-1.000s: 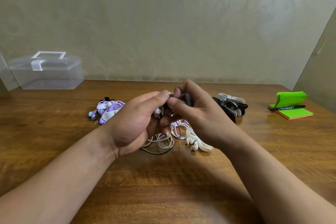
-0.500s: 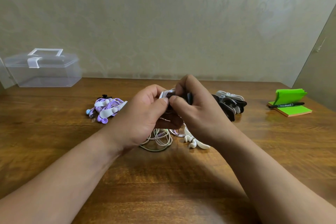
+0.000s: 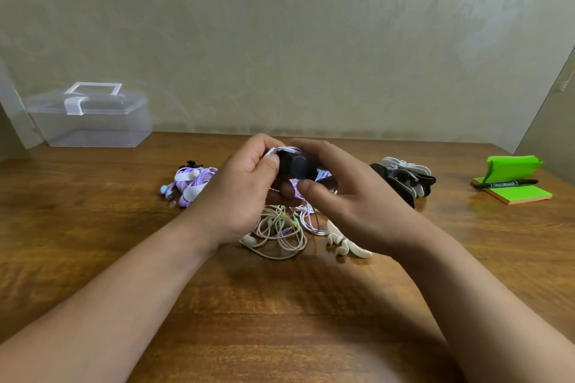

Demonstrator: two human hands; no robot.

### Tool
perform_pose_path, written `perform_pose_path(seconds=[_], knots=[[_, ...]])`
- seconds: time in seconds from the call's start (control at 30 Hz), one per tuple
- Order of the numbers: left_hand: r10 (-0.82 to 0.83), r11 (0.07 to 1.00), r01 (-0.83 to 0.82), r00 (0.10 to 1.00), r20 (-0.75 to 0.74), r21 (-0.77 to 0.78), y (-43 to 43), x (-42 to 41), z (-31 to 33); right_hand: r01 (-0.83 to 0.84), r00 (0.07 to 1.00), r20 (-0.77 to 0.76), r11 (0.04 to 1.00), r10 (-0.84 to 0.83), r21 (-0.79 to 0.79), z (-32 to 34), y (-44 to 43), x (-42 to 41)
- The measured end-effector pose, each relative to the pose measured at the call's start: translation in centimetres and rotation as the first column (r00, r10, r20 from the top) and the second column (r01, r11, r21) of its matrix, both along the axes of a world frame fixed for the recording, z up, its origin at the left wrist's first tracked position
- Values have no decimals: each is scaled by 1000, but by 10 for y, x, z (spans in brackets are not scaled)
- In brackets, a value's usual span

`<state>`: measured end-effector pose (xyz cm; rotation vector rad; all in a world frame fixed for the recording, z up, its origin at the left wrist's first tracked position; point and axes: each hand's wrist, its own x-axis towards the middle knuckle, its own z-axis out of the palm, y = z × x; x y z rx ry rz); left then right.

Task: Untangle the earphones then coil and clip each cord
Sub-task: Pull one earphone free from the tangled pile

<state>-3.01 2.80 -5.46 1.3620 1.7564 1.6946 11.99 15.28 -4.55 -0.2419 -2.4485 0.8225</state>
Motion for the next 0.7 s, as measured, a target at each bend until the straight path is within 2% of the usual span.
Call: perform_pose_path(seconds=[0.1, 0.2, 0.3, 0.47, 0.6, 0.7], knots=[[-26, 999, 27, 998, 57, -27, -1, -3, 2, 27, 999, -20, 1000, -27, 2, -1, 2, -2], [-72, 996, 72, 997, 0, -60, -2, -5, 2, 47, 998, -47, 998, -49, -45, -2, 4, -2], [-25, 999, 22, 996, -85, -35, -1, -3, 1, 93, 994, -47, 993, -97, -70, -2, 2, -3], [87, 996, -83, 979, -185, 27, 1, 8, -2, 148, 975, -151, 984, -162, -99, -2, -3, -6], [100, 995, -95, 975, -198, 34, 1, 8, -4, 159, 969, -180, 985, -169, -66, -4, -7, -6], [84, 996, -84, 979, -186, 8, 1, 9, -5, 107, 984, -136, 991, -116, -78, -2, -7, -3]])
